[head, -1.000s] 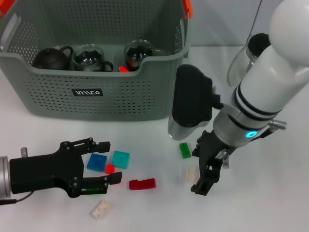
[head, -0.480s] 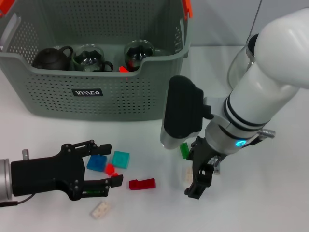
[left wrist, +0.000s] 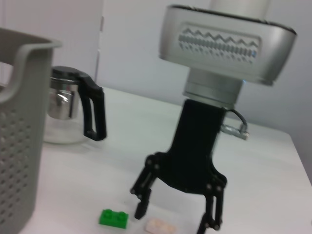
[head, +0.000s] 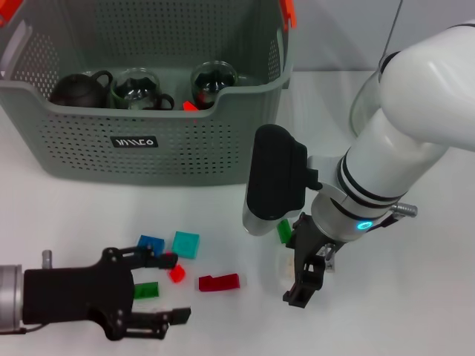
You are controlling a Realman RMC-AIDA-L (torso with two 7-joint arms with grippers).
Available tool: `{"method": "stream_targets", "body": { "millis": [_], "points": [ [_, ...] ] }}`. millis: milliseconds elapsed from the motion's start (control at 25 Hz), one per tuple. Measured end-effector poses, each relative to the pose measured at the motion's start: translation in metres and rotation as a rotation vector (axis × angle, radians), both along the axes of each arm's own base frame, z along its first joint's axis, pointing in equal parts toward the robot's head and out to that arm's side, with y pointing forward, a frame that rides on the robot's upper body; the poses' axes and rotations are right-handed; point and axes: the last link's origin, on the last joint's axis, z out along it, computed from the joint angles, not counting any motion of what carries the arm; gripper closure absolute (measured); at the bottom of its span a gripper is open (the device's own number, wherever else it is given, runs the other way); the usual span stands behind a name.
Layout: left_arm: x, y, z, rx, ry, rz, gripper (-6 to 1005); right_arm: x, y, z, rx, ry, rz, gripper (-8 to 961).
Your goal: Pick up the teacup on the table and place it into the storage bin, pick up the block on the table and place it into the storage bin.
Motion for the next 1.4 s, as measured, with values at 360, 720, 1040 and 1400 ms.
{"method": "stream_targets", "body": {
  "millis": [360, 720, 1040, 1400],
  "points": [
    [0.001, -0.004, -0.007, -0.033, 0.021, -0.039, 171, 0.002, 0.000, -0.003, 0.002, 0.007, -0.016, 142],
    [0.001, -0.003, -0.006, -0.023, 0.019, -0.029, 172, 0.003, 0.003, -0.005, 0.023, 0.017, -0.026, 167],
    [-0.001, -0.003, -0.005, -0.016, 0.018, -0.018, 172, 0.004, 0.004, -0.004, 0.039, 0.025, -0.032, 435],
    [-0.005, -0.006, -0.001, 0.001, 0.008, 0.009, 172, -0.012, -0.002, 0.017, 0.024, 0.084, -0.057, 500]
  ]
}}
